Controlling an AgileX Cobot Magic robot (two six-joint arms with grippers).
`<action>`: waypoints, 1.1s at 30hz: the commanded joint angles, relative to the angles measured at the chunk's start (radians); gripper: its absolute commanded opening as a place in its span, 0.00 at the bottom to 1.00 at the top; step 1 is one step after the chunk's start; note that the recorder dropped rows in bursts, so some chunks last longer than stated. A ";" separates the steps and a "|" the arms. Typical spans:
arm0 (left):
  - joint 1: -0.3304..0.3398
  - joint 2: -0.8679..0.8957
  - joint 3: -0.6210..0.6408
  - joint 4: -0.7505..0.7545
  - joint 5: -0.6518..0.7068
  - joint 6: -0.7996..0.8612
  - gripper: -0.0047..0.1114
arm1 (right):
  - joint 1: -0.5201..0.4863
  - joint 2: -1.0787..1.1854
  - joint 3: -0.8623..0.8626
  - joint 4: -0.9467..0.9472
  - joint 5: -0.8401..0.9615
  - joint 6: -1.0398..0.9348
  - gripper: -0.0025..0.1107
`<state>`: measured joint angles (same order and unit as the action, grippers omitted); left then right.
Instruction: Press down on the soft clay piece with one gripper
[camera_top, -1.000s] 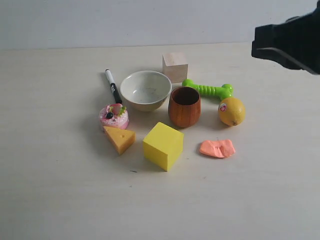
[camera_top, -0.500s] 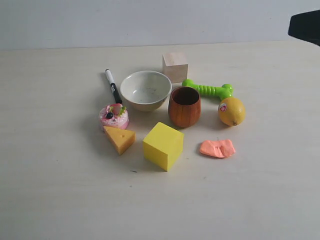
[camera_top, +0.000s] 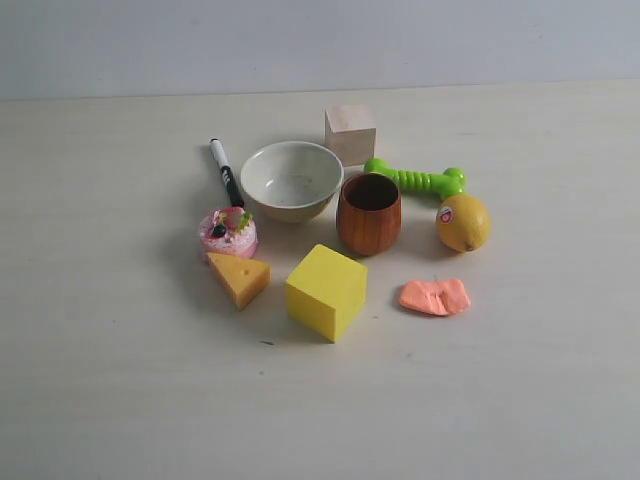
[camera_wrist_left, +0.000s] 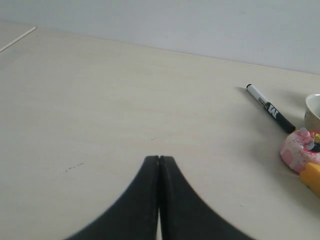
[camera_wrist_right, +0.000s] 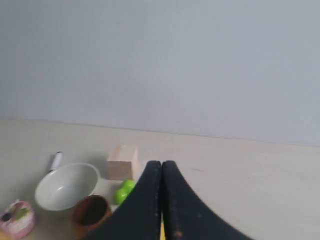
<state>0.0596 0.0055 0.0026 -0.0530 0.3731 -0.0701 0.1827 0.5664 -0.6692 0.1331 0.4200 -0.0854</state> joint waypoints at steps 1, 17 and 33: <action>-0.001 -0.005 -0.003 -0.006 -0.010 -0.006 0.04 | -0.175 -0.102 0.062 0.005 0.014 0.008 0.02; -0.001 -0.005 -0.003 -0.006 -0.010 -0.006 0.04 | -0.287 -0.332 0.378 -0.017 -0.036 0.000 0.02; -0.001 -0.005 -0.003 -0.006 -0.010 -0.006 0.04 | -0.287 -0.566 0.669 -0.024 -0.145 0.044 0.02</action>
<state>0.0596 0.0055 0.0026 -0.0530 0.3731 -0.0701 -0.0988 0.0138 -0.0046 0.1234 0.2589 -0.0425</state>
